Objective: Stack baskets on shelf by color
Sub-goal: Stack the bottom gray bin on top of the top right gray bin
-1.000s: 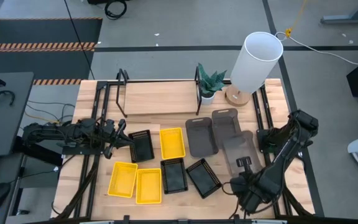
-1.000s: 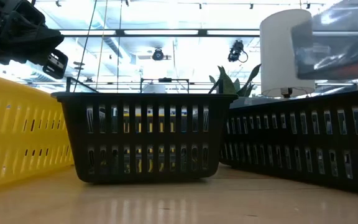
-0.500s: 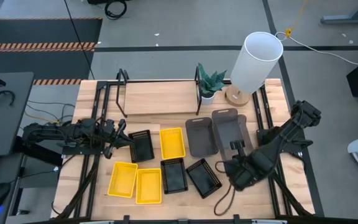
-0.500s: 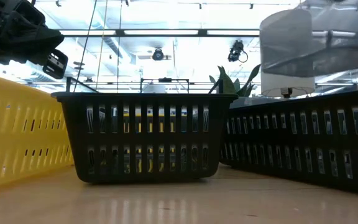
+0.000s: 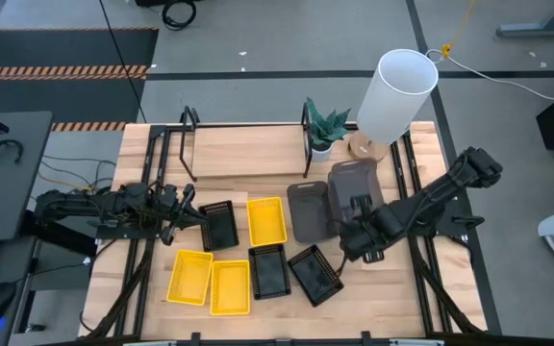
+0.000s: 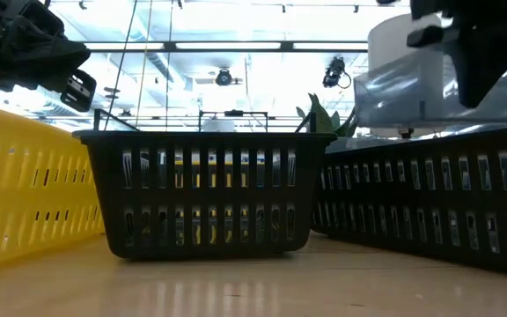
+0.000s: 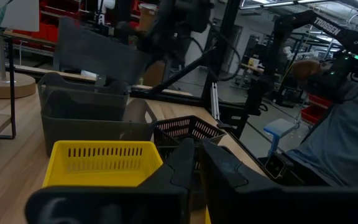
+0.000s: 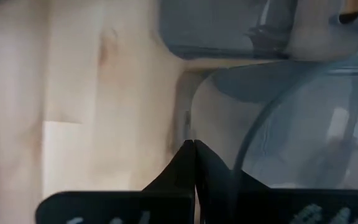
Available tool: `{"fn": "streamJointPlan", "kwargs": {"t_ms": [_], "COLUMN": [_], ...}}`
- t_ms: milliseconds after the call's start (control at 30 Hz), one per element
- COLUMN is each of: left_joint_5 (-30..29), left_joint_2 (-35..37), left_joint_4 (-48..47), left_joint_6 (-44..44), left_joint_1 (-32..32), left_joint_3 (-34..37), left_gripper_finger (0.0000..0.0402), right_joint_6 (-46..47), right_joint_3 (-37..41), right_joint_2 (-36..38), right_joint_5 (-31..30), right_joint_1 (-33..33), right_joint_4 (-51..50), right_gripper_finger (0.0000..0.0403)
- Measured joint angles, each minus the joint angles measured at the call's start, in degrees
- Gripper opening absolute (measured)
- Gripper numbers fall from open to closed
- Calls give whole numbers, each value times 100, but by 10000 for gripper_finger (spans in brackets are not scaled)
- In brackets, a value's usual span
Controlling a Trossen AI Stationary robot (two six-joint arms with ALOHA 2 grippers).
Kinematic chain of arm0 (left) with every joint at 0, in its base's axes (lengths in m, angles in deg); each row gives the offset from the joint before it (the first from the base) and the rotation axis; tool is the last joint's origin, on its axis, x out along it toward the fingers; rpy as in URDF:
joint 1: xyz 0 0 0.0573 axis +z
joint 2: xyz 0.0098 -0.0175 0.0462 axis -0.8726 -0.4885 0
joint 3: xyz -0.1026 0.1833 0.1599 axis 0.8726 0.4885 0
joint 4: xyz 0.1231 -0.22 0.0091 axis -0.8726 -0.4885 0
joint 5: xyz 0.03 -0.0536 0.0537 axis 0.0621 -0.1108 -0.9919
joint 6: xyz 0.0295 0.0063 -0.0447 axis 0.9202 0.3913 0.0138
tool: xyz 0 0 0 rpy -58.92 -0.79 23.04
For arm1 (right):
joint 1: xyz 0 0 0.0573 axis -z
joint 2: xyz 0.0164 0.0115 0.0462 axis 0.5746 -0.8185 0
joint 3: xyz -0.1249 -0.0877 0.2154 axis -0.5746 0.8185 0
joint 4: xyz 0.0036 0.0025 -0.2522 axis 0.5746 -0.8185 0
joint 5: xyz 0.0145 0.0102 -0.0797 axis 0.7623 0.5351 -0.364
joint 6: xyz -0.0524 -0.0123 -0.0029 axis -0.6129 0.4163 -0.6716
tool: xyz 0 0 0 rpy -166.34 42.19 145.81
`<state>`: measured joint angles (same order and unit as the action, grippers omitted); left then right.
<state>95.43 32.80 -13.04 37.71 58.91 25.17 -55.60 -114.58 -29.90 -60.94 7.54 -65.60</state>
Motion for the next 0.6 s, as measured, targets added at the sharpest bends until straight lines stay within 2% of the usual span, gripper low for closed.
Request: {"fn": "streamJointPlan", "kwargs": {"t_ms": [333, 600], "left_joint_5": [-2, -2], "left_joint_2": [-2, -2], "left_joint_4": [0, 0], "left_joint_6": [0, 0], "left_joint_1": [0, 0], "left_joint_3": [0, 1], "left_gripper_finger": [36, 28], "right_joint_6": [-402, -644], "right_joint_3": [902, 1241], "right_joint_2": [428, 425], "right_joint_5": [201, 400], "right_joint_1": [583, 699], "right_joint_4": [777, 1304], "right_gripper_finger": [5, 5]}}
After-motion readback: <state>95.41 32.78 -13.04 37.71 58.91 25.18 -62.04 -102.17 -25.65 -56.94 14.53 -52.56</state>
